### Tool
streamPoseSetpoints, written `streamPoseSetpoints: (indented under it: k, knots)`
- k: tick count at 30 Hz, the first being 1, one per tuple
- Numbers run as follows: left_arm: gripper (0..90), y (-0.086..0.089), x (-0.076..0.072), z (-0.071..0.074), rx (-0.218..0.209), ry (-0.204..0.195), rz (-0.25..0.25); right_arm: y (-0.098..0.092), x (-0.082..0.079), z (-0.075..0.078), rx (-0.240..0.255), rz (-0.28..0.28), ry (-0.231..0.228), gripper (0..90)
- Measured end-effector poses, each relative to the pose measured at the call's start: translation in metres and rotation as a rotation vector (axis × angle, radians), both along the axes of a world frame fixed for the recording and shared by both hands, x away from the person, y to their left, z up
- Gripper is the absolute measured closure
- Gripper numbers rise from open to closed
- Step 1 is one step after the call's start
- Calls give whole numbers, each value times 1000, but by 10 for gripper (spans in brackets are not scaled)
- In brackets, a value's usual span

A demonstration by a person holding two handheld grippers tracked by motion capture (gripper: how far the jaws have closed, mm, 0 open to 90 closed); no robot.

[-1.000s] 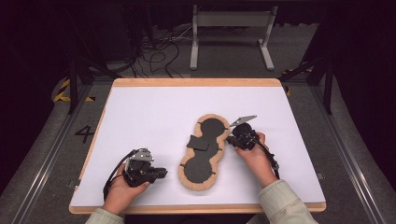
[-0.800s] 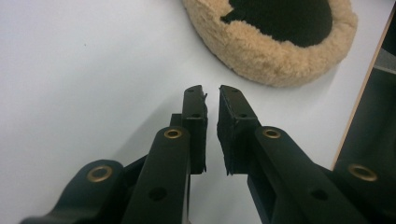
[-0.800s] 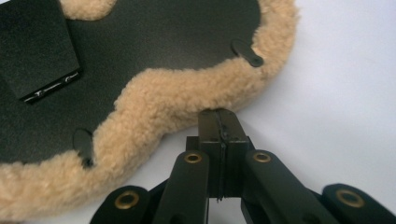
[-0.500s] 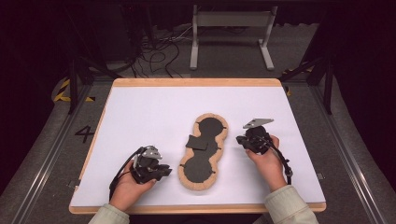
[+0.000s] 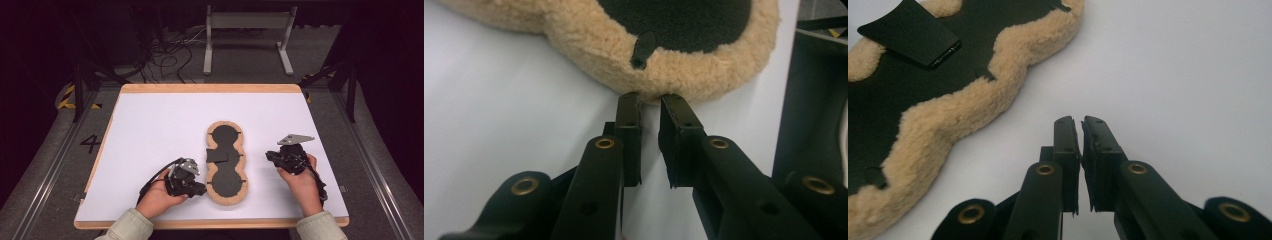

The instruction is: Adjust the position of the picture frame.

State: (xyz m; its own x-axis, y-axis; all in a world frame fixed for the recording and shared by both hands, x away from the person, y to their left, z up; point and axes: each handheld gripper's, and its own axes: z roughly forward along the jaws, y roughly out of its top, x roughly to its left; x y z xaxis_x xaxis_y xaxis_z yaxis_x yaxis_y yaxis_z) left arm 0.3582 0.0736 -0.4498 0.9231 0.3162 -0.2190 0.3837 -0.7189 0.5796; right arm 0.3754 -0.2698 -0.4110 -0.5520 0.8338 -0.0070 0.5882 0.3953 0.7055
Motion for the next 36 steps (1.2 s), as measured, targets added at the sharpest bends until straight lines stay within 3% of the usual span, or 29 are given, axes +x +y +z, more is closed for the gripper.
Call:
streamPoseSetpoints:
  k: [6, 15, 20, 21, 23, 27, 28, 29, 33, 36]
  knots:
    - [772, -21, 2, 1, -6, 24, -46, -14, -11, 3, 6, -26, -8, 842]
    - [772, -50, 4, 0, -15, -2, -89, -38, -27, 1, 9, -80, -7, 845]
    - [756, -56, 6, 0, -26, 40, -102, -48, -36, 1, 11, -99, -14, 859]
    - [747, -55, 7, 0, -31, 26, -102, -49, -37, 1, 10, -99, -14, 863]
    - [721, -52, 7, 2, -24, 12, -96, -49, -38, 1, 11, -94, -10, 873]
    - [687, -36, 7, 10, -54, -3, -57, -40, -33, 3, 22, -52, 2, 878]
    - [683, -25, 6, 14, -73, -18, -12, -36, -30, 3, 17, -33, 2, 877]
    - [680, -25, 6, 14, -73, -18, -12, -36, -30, 3, 17, -33, 2, 877]
    - [668, 8, 6, 23, -114, -71, 97, -20, -17, 9, 2, 21, 13, 877]
    - [638, 33, 6, 24, -135, -120, 185, -3, 2, 23, -21, 63, 10, 856]
